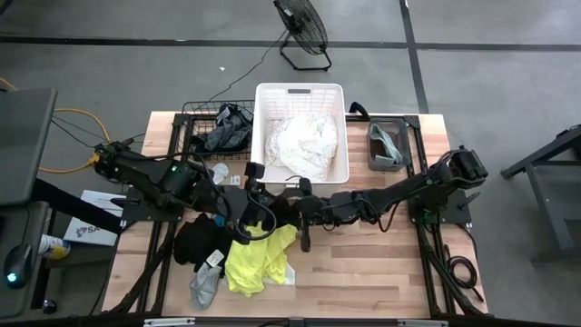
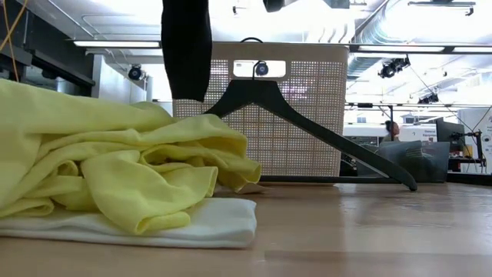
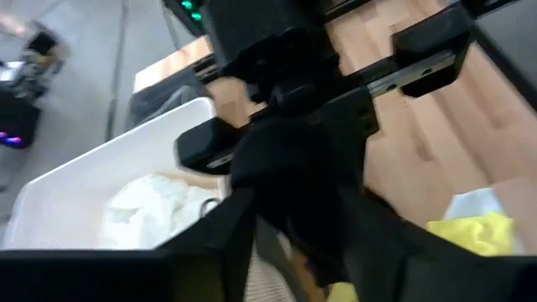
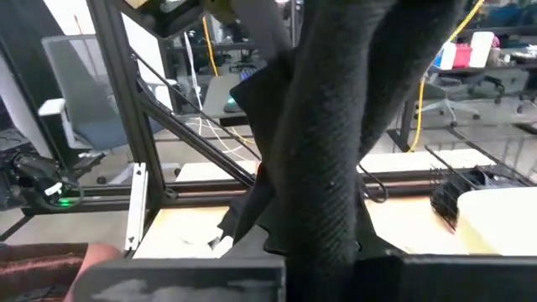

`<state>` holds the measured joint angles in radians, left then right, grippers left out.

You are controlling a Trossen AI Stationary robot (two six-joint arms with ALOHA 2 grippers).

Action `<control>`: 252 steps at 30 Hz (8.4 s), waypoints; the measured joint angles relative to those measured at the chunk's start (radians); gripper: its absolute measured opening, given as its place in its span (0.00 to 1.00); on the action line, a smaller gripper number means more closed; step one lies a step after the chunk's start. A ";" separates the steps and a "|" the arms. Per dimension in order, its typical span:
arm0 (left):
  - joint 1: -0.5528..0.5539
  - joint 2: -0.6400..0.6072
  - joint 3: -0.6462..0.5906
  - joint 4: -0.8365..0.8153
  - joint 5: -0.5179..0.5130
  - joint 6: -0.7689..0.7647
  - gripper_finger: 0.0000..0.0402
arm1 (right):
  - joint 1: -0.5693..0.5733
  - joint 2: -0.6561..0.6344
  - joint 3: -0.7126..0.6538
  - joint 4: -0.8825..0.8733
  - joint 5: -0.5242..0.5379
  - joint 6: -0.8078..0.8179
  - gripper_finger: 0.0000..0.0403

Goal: Pick & Place Cloths
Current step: Put the black sock into the black bin, then put the white sock into the black bin

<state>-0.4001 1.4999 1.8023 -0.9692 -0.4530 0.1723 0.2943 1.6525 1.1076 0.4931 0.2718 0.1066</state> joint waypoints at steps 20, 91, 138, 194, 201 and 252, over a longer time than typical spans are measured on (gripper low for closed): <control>0.000 -0.152 0.002 -0.205 -0.145 -0.295 0.55 | 0.079 -0.309 0.000 -0.342 0.424 0.021 0.01; 0.000 -0.137 -0.163 -0.262 -0.133 -0.459 0.55 | -0.997 -0.227 -0.125 -1.528 0.236 0.673 0.01; 0.000 -0.145 -0.163 -0.365 -0.145 -0.501 0.55 | -1.103 -0.296 -0.446 -1.144 -0.020 0.558 0.59; 0.056 -0.793 -1.250 0.026 -0.301 -1.220 0.55 | -0.599 -0.699 -0.446 -0.996 0.410 0.609 0.77; 0.315 -0.680 -1.274 -0.004 -0.175 -1.221 0.55 | -0.601 -0.699 -0.445 -0.884 0.408 0.456 0.77; 0.694 -0.239 -1.273 0.208 0.197 -0.906 0.02 | -0.312 -0.699 -0.445 -0.802 0.470 0.448 0.77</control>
<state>0.2943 1.2613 0.5297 -0.7609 -0.2560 -0.7339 -0.0179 0.9535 0.6624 -0.3093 0.7414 0.5549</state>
